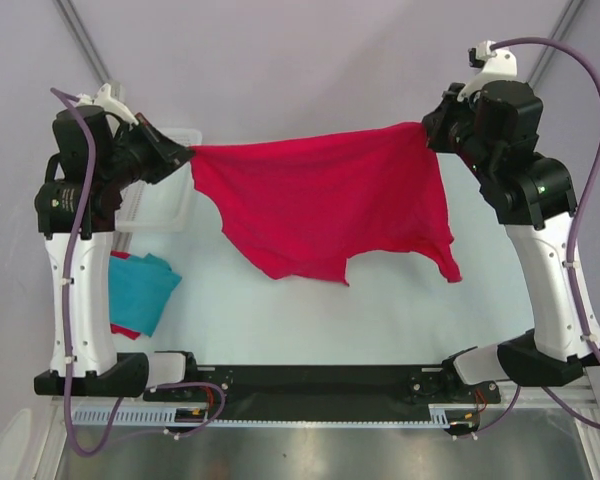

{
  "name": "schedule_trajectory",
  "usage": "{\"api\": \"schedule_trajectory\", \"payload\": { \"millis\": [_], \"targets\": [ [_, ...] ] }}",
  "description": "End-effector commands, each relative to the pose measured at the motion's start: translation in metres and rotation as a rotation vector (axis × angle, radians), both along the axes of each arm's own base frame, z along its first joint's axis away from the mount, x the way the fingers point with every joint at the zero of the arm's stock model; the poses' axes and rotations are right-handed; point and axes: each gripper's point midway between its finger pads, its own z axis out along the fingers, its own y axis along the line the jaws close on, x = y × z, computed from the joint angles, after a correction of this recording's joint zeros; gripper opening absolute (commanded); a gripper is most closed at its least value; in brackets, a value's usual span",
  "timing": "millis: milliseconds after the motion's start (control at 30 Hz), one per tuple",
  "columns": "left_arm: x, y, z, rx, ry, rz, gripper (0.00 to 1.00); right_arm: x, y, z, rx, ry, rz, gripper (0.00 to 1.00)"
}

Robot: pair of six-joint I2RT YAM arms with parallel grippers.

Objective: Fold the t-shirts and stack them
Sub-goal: Flatten out the tshirt

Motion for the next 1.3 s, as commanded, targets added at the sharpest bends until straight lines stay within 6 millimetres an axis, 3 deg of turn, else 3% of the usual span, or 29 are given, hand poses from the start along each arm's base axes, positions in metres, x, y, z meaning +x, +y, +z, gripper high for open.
{"api": "schedule_trajectory", "payload": {
  "millis": [0,133,200,233,300,333,367,400,433,467,500,533,567,600,633,700,733,800,833,967,1133,1167,1200,1233,1267],
  "targets": [
    [0.016,0.009,0.002,-0.001,-0.015,0.050,0.00,0.014,0.001,-0.014,-0.024,0.032,-0.022,0.00],
    [0.053,0.018,-0.043,0.034,0.080,0.091,0.00,0.047,0.009,-0.062,-0.052,0.128,-0.012,0.00],
    [0.072,0.024,-0.070,0.051,0.122,0.125,0.00,0.073,0.019,-0.109,-0.070,0.216,0.011,0.00],
    [0.087,0.037,-0.093,0.058,0.176,0.164,0.00,0.085,0.019,-0.129,-0.079,0.252,0.009,0.00],
    [0.112,0.042,-0.134,0.072,0.259,0.183,0.00,0.105,0.024,-0.162,-0.096,0.305,0.018,0.00],
    [0.120,0.043,-0.148,0.077,0.290,0.189,0.00,0.122,0.031,-0.200,-0.121,0.381,0.026,0.00],
    [0.127,0.044,-0.155,0.081,0.305,0.194,0.00,0.130,0.032,-0.214,-0.124,0.413,0.034,0.00],
    [0.138,0.049,-0.176,0.094,0.352,0.218,0.00,0.138,0.035,-0.223,-0.128,0.431,0.039,0.00],
    [0.146,0.052,-0.177,0.105,0.351,0.230,0.00,0.148,0.039,-0.246,-0.143,0.476,0.044,0.00],
    [0.152,0.056,-0.182,0.116,0.359,0.247,0.00,0.154,0.042,-0.255,-0.148,0.488,0.046,0.00],
    [0.161,0.061,-0.196,0.133,0.389,0.265,0.00,0.162,0.044,-0.250,-0.144,0.471,0.046,0.00],
    [0.169,0.064,-0.188,0.134,0.369,0.276,0.00,0.171,0.046,-0.265,-0.163,0.493,0.044,0.00],
    [0.173,0.067,-0.188,0.136,0.376,0.286,0.00,0.176,0.044,-0.266,-0.174,0.490,0.029,0.00],
    [0.180,0.070,-0.196,0.140,0.394,0.291,0.00,0.187,0.044,-0.249,-0.169,0.447,0.015,0.00],
    [0.188,0.072,-0.179,0.141,0.353,0.303,0.00,0.194,0.040,-0.262,-0.201,0.469,-0.006,0.00],
    [0.197,0.075,-0.182,0.144,0.371,0.309,0.00,0.205,0.036,-0.256,-0.219,0.449,-0.029,0.00],
    [0.204,0.076,-0.161,0.138,0.323,0.313,0.00,0.211,0.034,-0.240,-0.220,0.413,-0.042,0.00],
    [0.210,0.080,-0.165,0.140,0.344,0.319,0.00,0.221,0.027,-0.244,-0.232,0.414,-0.081,0.00],
    [0.215,0.080,-0.153,0.136,0.316,0.320,0.00,0.226,0.024,-0.234,-0.221,0.390,-0.090,0.00],
    [0.223,0.083,-0.158,0.133,0.321,0.325,0.00,0.238,0.016,-0.242,-0.206,0.393,-0.118,0.00],
    [0.230,0.080,-0.186,0.128,0.369,0.293,0.00,0.242,0.012,-0.276,-0.201,0.463,-0.113,0.00],
    [0.232,0.079,-0.192,0.125,0.376,0.282,0.04,0.241,0.012,-0.286,-0.200,0.486,-0.107,0.00],
    [0.232,0.074,-0.197,0.116,0.386,0.259,0.11,0.240,0.012,-0.293,-0.201,0.502,-0.103,0.08],
    [0.230,0.071,-0.205,0.114,0.407,0.247,0.18,0.239,0.013,-0.299,-0.195,0.517,-0.095,0.32],
    [0.230,0.069,-0.208,0.118,0.409,0.239,0.29,0.237,0.014,-0.304,-0.193,0.530,-0.088,0.39]
  ]
}}
